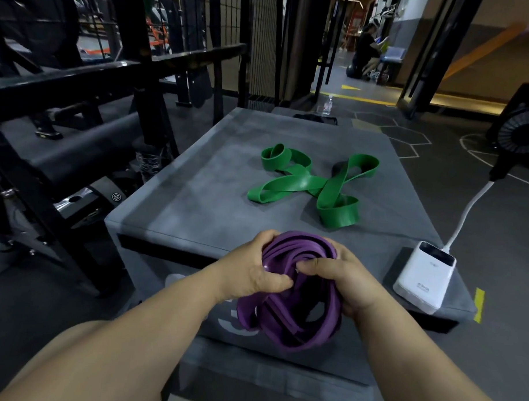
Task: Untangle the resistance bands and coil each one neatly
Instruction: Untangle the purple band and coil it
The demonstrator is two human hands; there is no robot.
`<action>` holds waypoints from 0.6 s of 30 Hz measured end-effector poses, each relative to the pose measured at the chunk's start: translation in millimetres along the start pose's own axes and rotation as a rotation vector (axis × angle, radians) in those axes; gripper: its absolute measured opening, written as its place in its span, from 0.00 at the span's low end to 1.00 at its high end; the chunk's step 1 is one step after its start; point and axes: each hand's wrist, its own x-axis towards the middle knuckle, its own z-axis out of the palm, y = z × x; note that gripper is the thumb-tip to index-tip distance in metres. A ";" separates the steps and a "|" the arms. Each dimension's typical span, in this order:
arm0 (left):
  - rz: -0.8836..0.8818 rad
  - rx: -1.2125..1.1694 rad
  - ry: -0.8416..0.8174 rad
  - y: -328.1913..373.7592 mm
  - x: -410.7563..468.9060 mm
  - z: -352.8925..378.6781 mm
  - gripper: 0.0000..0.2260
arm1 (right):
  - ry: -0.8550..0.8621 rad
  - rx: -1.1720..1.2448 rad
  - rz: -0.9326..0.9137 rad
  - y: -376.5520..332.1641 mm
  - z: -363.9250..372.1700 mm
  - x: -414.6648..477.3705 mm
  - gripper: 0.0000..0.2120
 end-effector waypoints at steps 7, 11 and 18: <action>0.101 0.237 0.122 6.5 -19.2 -8.5 0.42 | -0.035 -0.248 0.069 -4.7 3.8 9.0 0.22; 0.041 0.273 0.096 13.4 -33.4 -17.1 0.46 | -0.098 -0.268 0.067 -4.3 26.1 13.1 0.21; -0.050 0.132 0.286 25.5 -76.5 -55.8 0.33 | -0.224 -0.132 0.025 -18.7 81.4 28.7 0.22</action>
